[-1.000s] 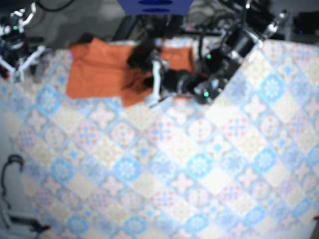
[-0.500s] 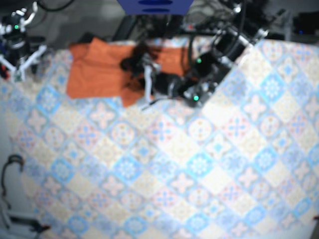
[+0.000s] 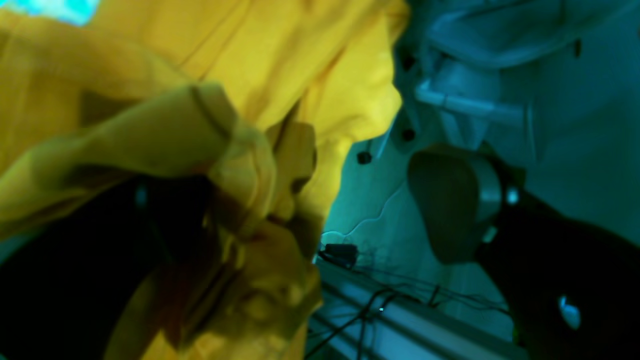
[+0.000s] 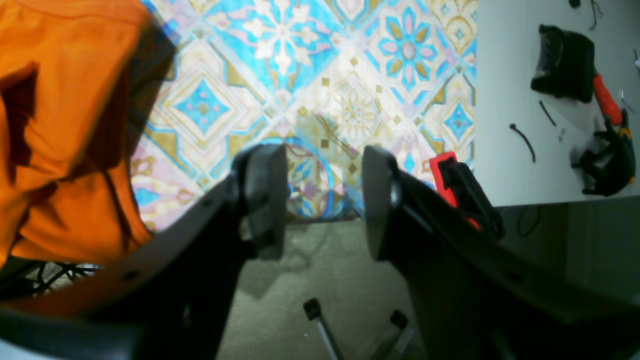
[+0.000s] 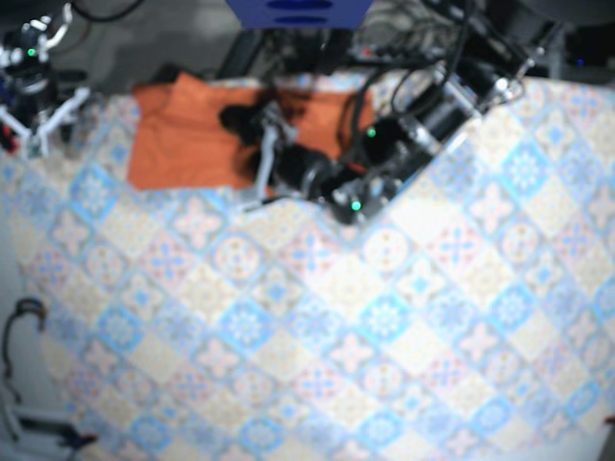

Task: Fold the T-shirt properly
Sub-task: 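Fold the shirt end over onto the shirt with the left gripper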

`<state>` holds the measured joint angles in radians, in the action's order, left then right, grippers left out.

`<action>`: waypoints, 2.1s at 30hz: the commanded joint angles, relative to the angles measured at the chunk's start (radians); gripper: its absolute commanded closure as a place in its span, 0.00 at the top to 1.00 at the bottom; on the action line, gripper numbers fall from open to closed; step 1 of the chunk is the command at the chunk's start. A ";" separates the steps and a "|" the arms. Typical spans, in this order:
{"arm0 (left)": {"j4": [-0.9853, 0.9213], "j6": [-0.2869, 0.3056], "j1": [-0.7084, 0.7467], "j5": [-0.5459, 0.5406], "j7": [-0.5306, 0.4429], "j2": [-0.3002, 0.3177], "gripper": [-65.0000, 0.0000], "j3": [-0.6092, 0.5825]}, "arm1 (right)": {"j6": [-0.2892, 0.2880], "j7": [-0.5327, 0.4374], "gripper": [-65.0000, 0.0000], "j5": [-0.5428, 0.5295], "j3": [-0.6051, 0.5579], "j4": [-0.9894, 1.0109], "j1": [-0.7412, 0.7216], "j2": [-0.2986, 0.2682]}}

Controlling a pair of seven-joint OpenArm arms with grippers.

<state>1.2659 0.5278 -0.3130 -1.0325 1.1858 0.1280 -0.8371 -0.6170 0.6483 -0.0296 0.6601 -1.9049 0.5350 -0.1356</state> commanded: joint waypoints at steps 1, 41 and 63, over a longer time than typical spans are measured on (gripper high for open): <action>0.018 0.010 -0.021 -0.041 -0.017 -0.004 1.00 0.002 | 0.004 -0.018 0.38 -0.006 0.008 -0.015 0.003 -0.014; 0.018 0.010 -0.028 -0.059 -0.083 -0.032 1.00 0.052 | 0.004 -0.018 0.38 -0.006 0.000 -0.015 0.001 0.017; -0.048 0.008 -0.048 -0.039 -0.142 -0.158 1.00 0.052 | 0.004 -0.017 0.38 -0.006 0.002 -0.015 0.001 0.032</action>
<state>1.1992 0.5270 -0.3374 -1.0420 1.0698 -0.0097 -0.7898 -0.6167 0.6506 -0.0296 0.6548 -1.9045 0.5346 -0.0914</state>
